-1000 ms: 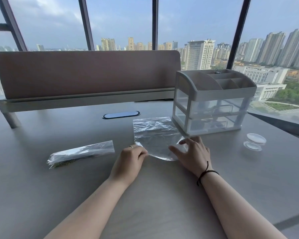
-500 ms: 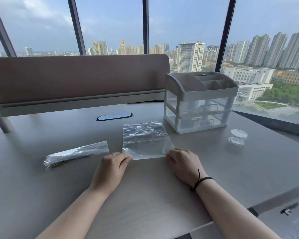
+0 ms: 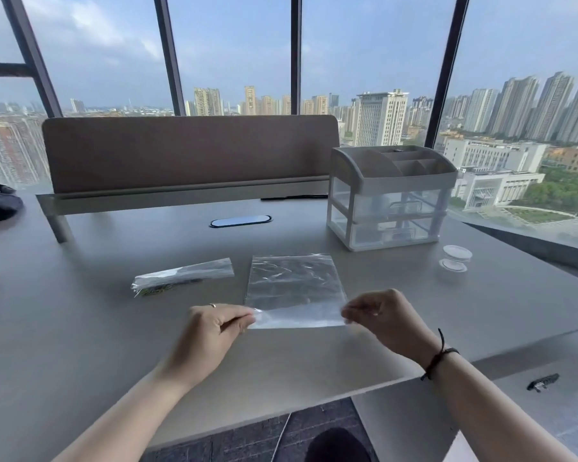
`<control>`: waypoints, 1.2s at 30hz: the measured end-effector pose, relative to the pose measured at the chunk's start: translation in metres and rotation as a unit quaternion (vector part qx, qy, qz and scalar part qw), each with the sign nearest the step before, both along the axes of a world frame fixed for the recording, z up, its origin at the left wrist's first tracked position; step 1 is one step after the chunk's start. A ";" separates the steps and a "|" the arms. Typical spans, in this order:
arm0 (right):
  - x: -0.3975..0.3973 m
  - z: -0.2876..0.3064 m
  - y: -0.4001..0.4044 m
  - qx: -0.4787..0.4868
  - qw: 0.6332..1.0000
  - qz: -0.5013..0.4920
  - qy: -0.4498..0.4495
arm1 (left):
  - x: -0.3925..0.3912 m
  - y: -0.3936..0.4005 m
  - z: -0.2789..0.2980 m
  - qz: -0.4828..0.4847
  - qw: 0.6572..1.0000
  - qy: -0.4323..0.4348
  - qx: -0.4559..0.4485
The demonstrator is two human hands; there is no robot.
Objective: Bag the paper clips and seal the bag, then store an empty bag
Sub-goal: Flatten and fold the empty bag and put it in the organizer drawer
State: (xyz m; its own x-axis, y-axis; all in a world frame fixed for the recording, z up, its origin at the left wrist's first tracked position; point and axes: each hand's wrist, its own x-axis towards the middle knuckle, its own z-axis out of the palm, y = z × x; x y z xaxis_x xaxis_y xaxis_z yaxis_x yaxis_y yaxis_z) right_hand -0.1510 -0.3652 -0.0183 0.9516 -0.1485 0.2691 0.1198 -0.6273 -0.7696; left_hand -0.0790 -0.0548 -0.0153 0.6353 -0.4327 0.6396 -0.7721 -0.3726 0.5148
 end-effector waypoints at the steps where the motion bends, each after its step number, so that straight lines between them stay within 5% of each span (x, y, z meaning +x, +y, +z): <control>1: -0.007 0.006 0.001 0.030 0.999 0.013 0.008 | -0.007 0.005 0.003 -0.007 1.000 0.012 0.003; 7: -0.035 0.046 0.012 0.144 0.987 0.076 -0.009 | -0.037 0.022 0.021 -0.050 0.990 0.129 0.020; 18: -0.049 0.052 0.003 0.001 0.997 0.071 0.039 | -0.056 0.026 0.038 -0.083 0.988 0.121 0.048; 23: -0.051 0.046 -0.004 0.009 0.996 0.078 0.052 | -0.059 0.024 0.036 -0.091 0.985 0.123 0.082; 36: -0.033 0.046 -0.007 0.155 0.981 0.108 0.047 | -0.036 0.006 0.047 -0.088 0.959 0.269 0.018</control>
